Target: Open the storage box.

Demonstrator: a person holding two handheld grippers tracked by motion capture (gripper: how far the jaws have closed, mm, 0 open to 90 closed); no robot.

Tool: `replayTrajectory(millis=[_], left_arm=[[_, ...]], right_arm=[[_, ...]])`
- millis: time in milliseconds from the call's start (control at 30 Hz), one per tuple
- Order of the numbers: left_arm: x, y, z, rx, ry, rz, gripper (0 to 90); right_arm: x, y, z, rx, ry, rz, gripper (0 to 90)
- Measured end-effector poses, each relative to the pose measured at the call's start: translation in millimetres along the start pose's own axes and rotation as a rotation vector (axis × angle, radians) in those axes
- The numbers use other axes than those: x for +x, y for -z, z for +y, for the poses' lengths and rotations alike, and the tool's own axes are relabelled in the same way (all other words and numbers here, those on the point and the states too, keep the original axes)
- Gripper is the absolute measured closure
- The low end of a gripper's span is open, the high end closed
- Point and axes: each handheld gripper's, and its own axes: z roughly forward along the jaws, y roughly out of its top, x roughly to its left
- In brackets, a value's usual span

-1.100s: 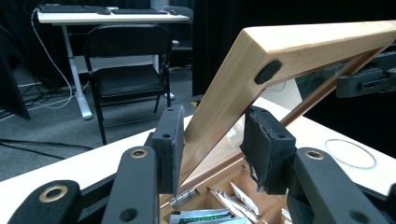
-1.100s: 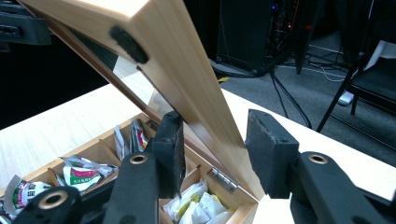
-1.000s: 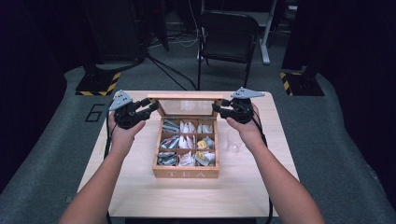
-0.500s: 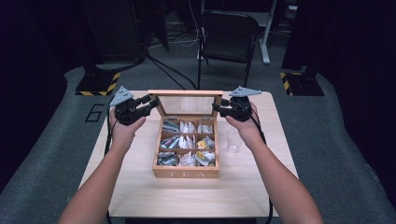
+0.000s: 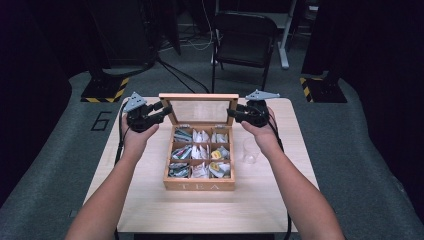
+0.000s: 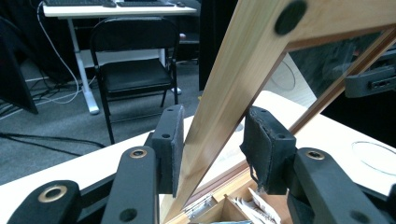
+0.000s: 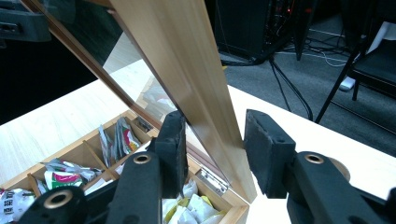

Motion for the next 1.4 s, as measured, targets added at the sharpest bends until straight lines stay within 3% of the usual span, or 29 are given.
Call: replayTrajectory(millis=[500, 633, 1400], left_arm=[[8.7, -16.3, -10.3, 0.055, -0.006, 0.022, 60.9], [9.8, -17.0, -10.8, 0.05, -0.009, 0.018, 61.3], [13.2, -20.2, -11.6, 0.035, 0.005, 0.014, 61.6]], right_arm=[[-5.4, -5.2, 3.7, -0.009, -0.006, -0.005, 60.2], [-9.0, -7.8, 2.0, -0.007, -0.036, 0.013, 58.9], [-14.4, -21.6, -10.5, 0.044, -0.008, -0.026, 58.6]])
